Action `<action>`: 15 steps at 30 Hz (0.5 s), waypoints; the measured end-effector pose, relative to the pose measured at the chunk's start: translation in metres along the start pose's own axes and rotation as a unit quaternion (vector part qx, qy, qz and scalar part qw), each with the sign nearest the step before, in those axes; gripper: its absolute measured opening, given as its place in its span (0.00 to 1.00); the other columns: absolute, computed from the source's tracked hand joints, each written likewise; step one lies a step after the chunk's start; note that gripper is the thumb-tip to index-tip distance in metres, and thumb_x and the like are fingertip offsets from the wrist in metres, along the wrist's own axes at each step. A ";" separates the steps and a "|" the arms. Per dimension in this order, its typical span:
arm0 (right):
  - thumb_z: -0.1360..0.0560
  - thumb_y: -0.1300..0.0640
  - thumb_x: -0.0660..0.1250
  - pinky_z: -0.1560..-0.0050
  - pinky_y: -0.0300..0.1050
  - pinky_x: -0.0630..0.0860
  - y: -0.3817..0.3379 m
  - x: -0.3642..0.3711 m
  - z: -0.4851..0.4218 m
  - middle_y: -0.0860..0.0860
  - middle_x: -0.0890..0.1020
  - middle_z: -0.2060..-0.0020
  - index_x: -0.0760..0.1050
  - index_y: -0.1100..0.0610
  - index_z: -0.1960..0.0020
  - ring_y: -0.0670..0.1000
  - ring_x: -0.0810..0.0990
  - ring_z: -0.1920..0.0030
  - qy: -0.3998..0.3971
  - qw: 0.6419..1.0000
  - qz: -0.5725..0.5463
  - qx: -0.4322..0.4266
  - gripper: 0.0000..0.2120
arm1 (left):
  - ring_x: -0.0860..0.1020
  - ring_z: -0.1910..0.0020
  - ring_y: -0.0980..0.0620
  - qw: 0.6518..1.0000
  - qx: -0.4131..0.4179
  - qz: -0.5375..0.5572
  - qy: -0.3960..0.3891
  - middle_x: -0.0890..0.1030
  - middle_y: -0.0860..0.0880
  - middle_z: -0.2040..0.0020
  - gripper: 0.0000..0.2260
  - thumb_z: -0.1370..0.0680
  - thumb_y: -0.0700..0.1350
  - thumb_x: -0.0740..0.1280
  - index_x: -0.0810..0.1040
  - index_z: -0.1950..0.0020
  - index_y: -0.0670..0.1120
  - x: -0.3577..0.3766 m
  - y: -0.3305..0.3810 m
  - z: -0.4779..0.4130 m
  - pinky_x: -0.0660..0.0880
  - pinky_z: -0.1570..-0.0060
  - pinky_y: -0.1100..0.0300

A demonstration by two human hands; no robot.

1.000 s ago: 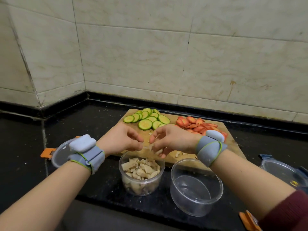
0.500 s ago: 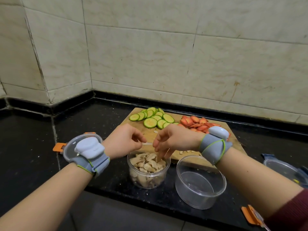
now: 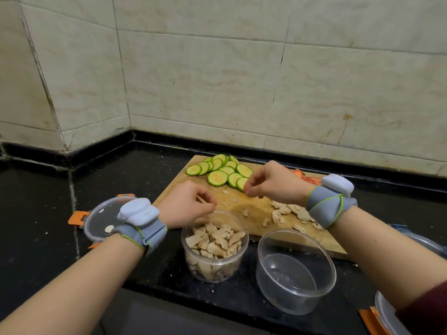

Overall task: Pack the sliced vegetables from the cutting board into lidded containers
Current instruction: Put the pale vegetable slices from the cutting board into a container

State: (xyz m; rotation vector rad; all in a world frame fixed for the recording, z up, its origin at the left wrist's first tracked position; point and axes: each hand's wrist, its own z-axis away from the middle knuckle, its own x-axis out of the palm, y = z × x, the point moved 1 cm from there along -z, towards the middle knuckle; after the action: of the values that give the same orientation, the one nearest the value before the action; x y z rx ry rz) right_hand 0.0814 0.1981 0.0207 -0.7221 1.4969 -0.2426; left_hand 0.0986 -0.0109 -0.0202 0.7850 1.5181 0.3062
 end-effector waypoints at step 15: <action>0.29 0.50 0.72 0.60 0.37 0.72 0.043 0.041 -0.067 0.46 0.79 0.58 0.80 0.54 0.45 0.46 0.76 0.57 -0.087 0.988 0.126 0.022 0.15 | 0.76 0.44 0.50 0.968 -0.048 -0.162 -0.188 0.76 0.50 0.41 0.37 0.35 0.55 0.78 0.70 0.30 0.47 0.026 -0.016 -0.122 0.72 0.45 0.59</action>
State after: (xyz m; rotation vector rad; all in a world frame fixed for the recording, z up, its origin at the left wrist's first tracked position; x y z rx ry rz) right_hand 0.0090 0.1888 -0.0319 -0.5000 1.3957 -0.0194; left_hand -0.0207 0.0260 -0.0347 0.4743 1.2354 -0.0164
